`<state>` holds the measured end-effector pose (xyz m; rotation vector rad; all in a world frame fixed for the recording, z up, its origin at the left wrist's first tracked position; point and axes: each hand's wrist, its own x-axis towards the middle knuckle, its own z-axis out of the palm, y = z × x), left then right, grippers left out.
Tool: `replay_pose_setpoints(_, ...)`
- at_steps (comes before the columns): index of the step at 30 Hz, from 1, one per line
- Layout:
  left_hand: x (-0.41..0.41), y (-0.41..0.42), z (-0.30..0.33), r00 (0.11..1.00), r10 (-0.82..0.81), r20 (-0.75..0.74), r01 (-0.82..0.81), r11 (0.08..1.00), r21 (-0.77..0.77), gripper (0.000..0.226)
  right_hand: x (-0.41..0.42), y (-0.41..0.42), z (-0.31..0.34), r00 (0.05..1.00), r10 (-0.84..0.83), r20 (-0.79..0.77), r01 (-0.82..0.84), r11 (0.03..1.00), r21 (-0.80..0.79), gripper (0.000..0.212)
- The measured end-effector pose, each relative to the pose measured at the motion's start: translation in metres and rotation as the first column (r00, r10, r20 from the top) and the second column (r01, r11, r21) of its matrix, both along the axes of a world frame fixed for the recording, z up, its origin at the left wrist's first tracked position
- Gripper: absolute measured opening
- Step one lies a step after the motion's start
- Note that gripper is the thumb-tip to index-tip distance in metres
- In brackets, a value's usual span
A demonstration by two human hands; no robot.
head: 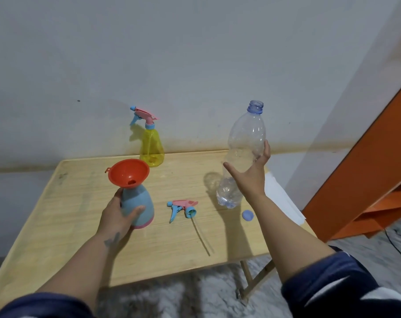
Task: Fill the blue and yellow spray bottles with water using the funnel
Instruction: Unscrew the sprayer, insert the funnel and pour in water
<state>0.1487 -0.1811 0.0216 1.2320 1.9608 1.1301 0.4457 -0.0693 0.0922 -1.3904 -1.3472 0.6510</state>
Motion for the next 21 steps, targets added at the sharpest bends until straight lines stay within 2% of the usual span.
replay_pose_setpoints(7, -0.002, 0.001, 0.001, 0.997, -0.023, -0.067, 0.023, 1.0, -0.005, 0.066, -0.006, -0.048, -0.013, 0.993, -0.026, 0.115, 0.048, 0.98, -0.191, 0.132)
replay_pose_setpoints(11, -0.006, 0.001, 0.0, 0.995, -0.032, -0.095, 0.029, 0.999, -0.03, 0.071, -0.029, -0.078, -0.023, 0.98, -0.001, 0.197, 0.062, 0.951, -0.301, 0.126)
replay_pose_setpoints(13, -0.008, 0.001, 0.0, 0.995, -0.032, -0.09, 0.029, 0.999, -0.034, 0.072, -0.045, -0.086, -0.021, 0.971, 0.082, 0.224, -0.008, 0.951, -0.31, 0.12)
replay_pose_setpoints(17, -0.008, 0.0, 0.001, 0.996, -0.053, -0.067, 0.052, 0.999, -0.006, 0.067, -0.089, -0.09, -0.004, 0.922, 0.316, 0.226, -0.249, 0.927, -0.28, 0.107)
replay_pose_setpoints(21, -0.01, -0.002, 0.0, 0.996, -0.07, -0.046, 0.07, 0.998, 0.007, 0.066, -0.134, -0.086, 0.012, 0.871, 0.456, 0.184, -0.399, 0.874, -0.278, 0.106)
